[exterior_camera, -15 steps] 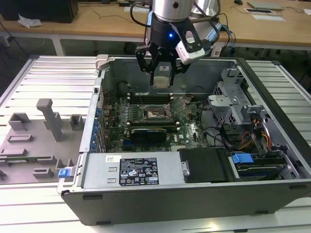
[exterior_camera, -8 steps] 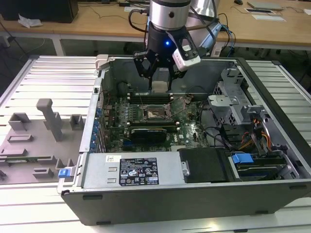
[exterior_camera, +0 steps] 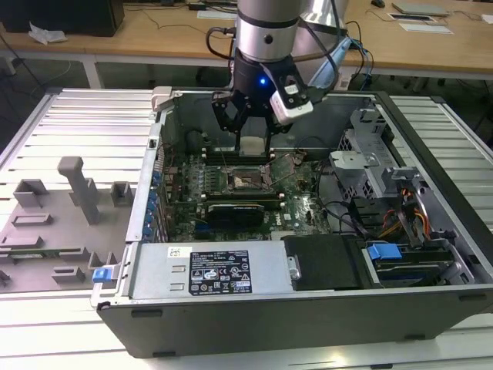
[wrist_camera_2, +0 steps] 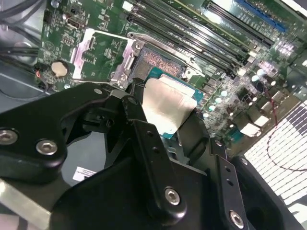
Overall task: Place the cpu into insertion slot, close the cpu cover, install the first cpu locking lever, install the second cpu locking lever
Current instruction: 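Place the cpu into insertion slot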
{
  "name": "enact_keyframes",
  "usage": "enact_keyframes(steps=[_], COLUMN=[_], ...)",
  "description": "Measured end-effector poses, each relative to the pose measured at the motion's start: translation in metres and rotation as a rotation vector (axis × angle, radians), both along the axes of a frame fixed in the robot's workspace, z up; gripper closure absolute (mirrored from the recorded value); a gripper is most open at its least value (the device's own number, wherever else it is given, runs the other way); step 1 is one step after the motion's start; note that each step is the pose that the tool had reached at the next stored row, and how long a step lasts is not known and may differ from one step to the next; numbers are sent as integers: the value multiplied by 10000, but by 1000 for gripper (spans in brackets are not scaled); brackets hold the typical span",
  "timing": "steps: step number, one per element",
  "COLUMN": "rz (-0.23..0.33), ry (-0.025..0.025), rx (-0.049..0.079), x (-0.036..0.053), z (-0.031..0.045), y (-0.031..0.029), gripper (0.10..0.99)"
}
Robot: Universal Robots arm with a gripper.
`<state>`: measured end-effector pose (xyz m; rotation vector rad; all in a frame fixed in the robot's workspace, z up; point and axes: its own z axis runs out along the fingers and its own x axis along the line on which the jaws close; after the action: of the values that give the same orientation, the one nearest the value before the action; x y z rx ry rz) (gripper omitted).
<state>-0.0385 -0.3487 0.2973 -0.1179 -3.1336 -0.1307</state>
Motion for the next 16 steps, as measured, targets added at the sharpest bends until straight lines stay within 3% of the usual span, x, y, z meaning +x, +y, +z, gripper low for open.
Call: enact_keyframes(steps=[12,16], rz=[-2366,-3443], ry=[-2,-3], rx=[3,3], x=[0,0], z=[-16,-21], y=[0,0], gripper=[545,545])
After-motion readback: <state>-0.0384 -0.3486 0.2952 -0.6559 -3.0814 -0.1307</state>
